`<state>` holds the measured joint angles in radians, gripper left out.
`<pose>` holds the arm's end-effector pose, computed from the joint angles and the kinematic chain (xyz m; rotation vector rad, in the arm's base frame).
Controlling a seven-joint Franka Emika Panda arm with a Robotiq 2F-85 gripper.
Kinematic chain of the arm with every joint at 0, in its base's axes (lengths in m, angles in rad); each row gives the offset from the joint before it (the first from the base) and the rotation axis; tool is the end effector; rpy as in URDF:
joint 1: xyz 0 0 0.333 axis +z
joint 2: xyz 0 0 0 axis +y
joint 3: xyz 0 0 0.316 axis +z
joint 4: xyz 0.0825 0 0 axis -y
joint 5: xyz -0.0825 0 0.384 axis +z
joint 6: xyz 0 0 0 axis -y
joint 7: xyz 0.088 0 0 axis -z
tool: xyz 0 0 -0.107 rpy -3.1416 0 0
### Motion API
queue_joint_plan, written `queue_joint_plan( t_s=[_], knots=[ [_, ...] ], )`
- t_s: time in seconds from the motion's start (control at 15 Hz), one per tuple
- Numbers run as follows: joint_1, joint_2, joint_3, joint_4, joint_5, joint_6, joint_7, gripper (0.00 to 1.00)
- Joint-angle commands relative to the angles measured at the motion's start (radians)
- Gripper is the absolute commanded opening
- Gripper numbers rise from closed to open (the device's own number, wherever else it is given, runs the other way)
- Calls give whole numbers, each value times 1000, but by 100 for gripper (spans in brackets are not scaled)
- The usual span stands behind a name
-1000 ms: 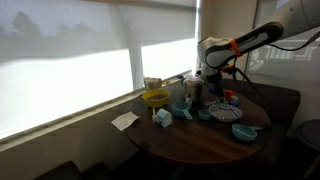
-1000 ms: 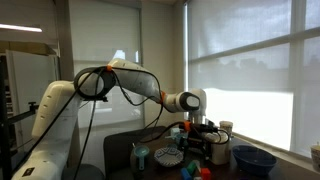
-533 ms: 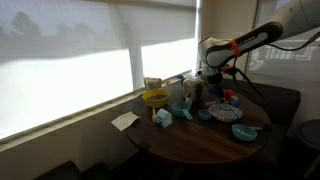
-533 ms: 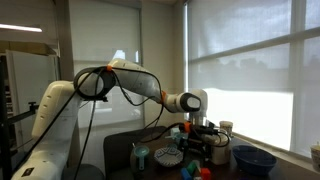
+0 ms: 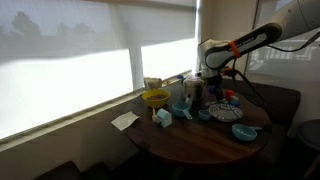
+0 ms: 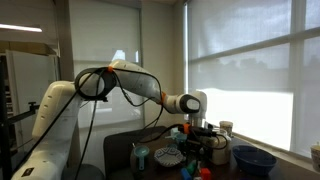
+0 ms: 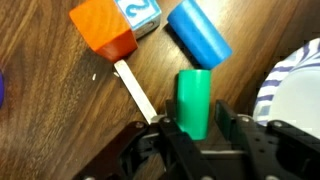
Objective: Put the green and blue block in an upright position
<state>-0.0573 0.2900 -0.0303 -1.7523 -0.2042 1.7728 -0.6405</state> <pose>0.6024 -0.0694 0.3866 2.8651 0.9198 -0.4905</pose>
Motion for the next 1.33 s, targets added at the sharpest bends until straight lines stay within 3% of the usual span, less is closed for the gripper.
queue_joint_plan(
  t_s=[0.0, 0.07, 0.6, 1.27],
  knots=[
    [-16, 2, 12, -6, 16, 5, 0, 16],
    [-18, 0, 11, -7, 18, 5, -3, 8],
    [-90, -41, 4, -32, 157, 30, -139, 8],
    [-138, -82, 8, -81, 412, 114, -431, 8]
  ],
)
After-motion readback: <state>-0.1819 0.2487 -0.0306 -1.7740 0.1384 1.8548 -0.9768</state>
